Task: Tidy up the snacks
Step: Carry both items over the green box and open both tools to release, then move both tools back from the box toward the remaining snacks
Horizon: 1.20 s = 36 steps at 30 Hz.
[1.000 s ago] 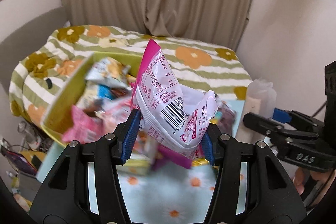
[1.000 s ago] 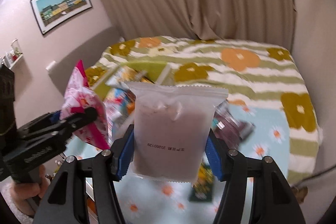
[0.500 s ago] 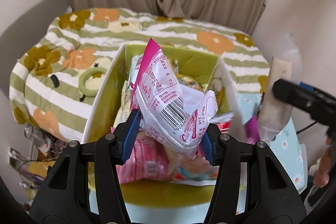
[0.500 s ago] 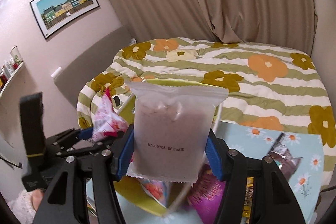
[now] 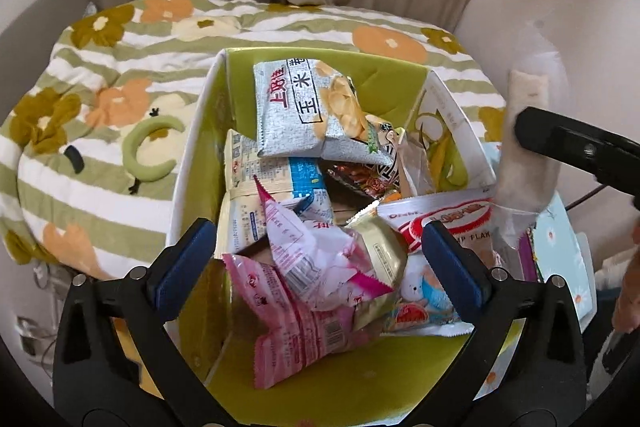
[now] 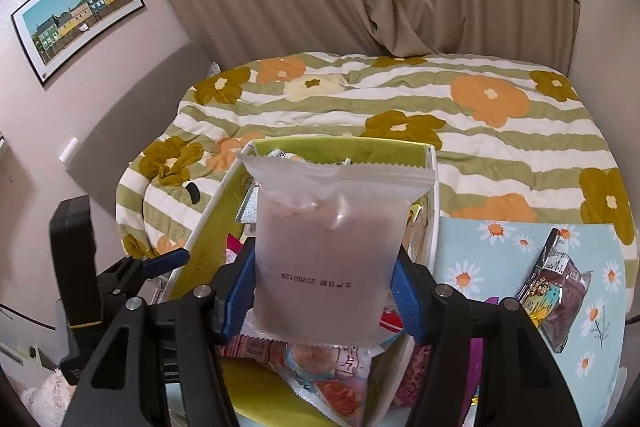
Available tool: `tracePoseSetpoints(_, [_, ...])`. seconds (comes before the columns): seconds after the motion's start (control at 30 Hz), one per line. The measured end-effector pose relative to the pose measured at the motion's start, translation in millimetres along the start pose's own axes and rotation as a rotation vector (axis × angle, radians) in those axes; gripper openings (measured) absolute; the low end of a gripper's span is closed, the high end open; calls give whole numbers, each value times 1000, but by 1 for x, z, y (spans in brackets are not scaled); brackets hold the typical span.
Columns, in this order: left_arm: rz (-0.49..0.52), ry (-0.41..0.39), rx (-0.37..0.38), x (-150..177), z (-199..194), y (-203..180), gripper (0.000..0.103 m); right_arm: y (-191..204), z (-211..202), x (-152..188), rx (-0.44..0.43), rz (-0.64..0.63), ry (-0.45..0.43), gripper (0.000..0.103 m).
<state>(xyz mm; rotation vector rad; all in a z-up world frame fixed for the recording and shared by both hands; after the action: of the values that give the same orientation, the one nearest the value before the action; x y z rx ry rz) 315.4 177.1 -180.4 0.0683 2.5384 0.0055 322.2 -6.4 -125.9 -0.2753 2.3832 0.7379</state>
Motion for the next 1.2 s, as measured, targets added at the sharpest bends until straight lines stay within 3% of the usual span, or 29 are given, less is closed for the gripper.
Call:
tracePoseSetpoints(0.4, [14, -8, -50, 3, -9, 18, 102, 2, 53, -8, -2, 4, 105, 58])
tracePoseSetpoints(0.53, [-1, 2, -79, 6, -9, 23, 102, -11, 65, -2, -25, 59, 144, 61])
tracePoseSetpoints(0.57, [-5, 2, -81, 7, -9, 23, 102, -13, 64, -1, -30, 73, 135, 64])
tracePoseSetpoints(0.63, [-3, 5, -92, 9, -9, 22, 102, -15, 58, 2, -21, 77, 111, 89])
tracePoseSetpoints(0.67, [-2, 5, -97, 10, -9, 21, 102, -15, 55, 3, -17, 71, 102, 92])
tracePoseSetpoints(1.03, [-11, -29, -94, 10, -30, 15, 102, -3, 24, 9, -1, -4, 49, 93])
tracePoseSetpoints(1.2, [-13, -50, -59, 7, -45, 12, 102, 0, 1, 10, 16, -11, 11, 93])
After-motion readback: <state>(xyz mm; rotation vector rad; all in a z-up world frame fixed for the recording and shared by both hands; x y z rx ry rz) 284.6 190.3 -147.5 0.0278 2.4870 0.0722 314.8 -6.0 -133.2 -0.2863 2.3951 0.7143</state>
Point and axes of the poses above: each gripper's, at about its wrist camera, not at the fingertips, and z roughly the way its jaws point, y to its left, x to its underside, the point moved 3 cm from there along z, roughly the way its jaws point, and after that the axes turned 11 degrees about -x, right-handed, at the moved point
